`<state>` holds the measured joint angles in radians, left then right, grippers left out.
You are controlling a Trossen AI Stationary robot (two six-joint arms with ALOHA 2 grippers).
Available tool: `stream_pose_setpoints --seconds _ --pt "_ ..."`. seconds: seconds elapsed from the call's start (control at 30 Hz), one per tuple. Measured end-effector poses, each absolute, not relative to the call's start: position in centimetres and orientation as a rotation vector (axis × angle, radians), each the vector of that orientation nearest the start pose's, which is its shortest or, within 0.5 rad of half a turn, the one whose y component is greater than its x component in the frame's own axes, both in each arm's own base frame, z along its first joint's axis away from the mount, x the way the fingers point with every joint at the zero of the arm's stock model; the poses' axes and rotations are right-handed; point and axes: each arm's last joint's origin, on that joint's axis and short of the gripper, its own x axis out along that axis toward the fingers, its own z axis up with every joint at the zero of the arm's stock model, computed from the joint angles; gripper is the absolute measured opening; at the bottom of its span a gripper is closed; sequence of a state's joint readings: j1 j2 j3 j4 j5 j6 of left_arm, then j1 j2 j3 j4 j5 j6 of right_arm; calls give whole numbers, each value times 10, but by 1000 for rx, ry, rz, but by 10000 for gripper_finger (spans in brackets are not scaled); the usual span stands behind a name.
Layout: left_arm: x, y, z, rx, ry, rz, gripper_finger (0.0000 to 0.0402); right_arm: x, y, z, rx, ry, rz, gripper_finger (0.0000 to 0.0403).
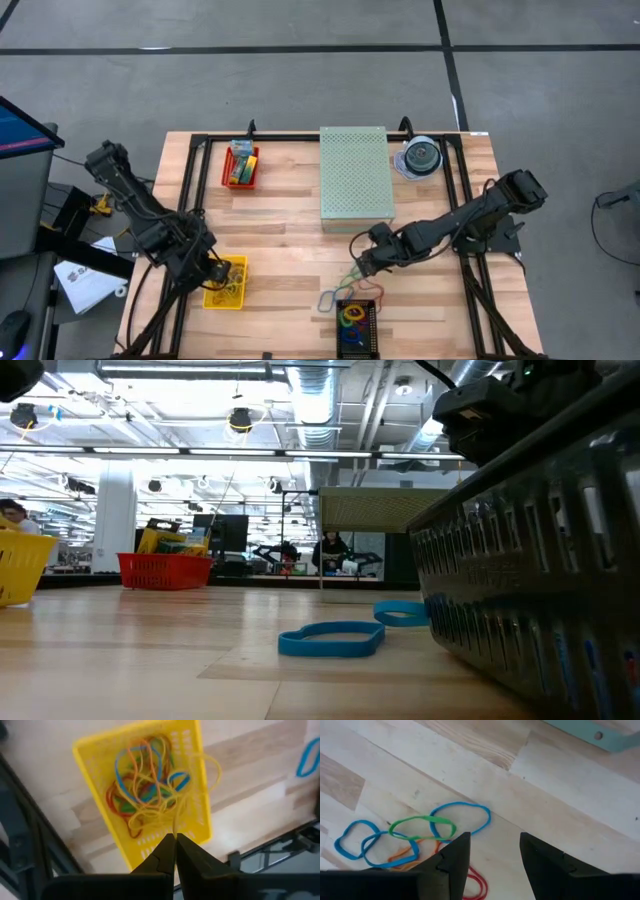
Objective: Pick & Place Office Desk Supplies
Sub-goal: Put the yellow rubber band into the yellow bin
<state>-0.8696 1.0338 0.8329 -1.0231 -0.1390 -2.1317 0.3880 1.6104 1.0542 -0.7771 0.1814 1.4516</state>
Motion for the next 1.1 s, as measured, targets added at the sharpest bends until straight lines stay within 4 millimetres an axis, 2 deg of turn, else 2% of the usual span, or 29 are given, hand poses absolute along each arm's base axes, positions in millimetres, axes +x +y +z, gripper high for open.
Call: stream_pose_setpoints --seconds 0.1,0.27,0.4,0.57,0.73,0.97,1.1 --pt "119 -135 246 -1257 1140 651 0 273 110 196 879 1099 -730 168" --pt "125 -140 248 -1334 1005 559 0 272 119 197 920 1078 -710 168" --pt "119 -137 242 -1288 1087 654 0 272 127 198 949 1061 -687 168" --pt "114 -132 239 -1265 1110 740 0 271 131 198 964 1060 -686 168" --pt "117 -134 231 -1288 1147 734 0 270 132 198 969 1059 -688 168" --pt "125 -140 228 -1375 870 639 0 272 132 198 972 1051 -677 168" --pt "120 -137 219 -1280 1092 730 0 272 132 198 975 1048 -674 168"
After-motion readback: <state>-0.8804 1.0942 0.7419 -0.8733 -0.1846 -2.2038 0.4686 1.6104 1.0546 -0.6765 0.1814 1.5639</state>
